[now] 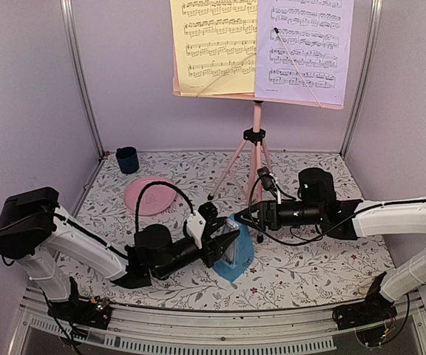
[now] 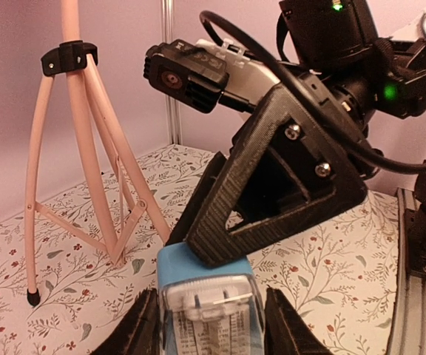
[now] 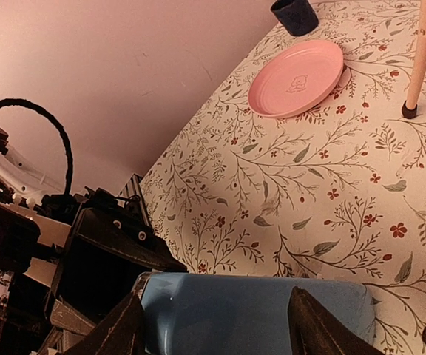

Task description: Set up the instrument practice props

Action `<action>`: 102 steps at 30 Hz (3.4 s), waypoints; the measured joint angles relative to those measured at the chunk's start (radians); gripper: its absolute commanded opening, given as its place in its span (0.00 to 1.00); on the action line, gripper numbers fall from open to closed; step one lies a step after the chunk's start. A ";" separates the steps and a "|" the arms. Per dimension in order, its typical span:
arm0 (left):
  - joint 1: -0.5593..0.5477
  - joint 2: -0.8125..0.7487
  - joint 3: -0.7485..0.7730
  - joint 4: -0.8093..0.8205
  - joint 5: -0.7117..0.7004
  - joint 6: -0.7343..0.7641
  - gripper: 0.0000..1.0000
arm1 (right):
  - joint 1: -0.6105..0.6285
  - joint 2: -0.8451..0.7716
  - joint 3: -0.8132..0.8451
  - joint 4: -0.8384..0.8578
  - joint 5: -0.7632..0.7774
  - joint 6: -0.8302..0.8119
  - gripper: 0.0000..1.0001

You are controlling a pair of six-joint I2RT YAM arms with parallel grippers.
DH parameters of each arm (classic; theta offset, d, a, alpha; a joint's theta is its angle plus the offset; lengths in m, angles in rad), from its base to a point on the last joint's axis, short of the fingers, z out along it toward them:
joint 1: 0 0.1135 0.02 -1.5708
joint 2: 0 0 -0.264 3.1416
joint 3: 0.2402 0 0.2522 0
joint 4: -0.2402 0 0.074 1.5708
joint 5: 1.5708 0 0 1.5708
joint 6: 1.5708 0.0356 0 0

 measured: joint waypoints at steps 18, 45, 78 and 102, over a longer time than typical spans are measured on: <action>0.000 0.000 -0.005 0.011 -0.005 0.010 0.15 | -0.002 0.050 -0.061 0.163 0.001 0.005 0.54; -0.057 -0.030 -0.107 0.154 0.033 0.206 0.13 | -0.015 0.143 -0.101 0.403 -0.036 -0.057 0.50; 0.327 -0.505 -0.014 -0.937 -0.100 -0.398 0.11 | -0.038 0.046 -0.011 0.100 -0.004 -0.100 0.58; 0.515 0.009 0.299 -1.189 0.153 -0.392 0.53 | -0.032 0.032 0.058 -0.051 0.011 -0.137 0.74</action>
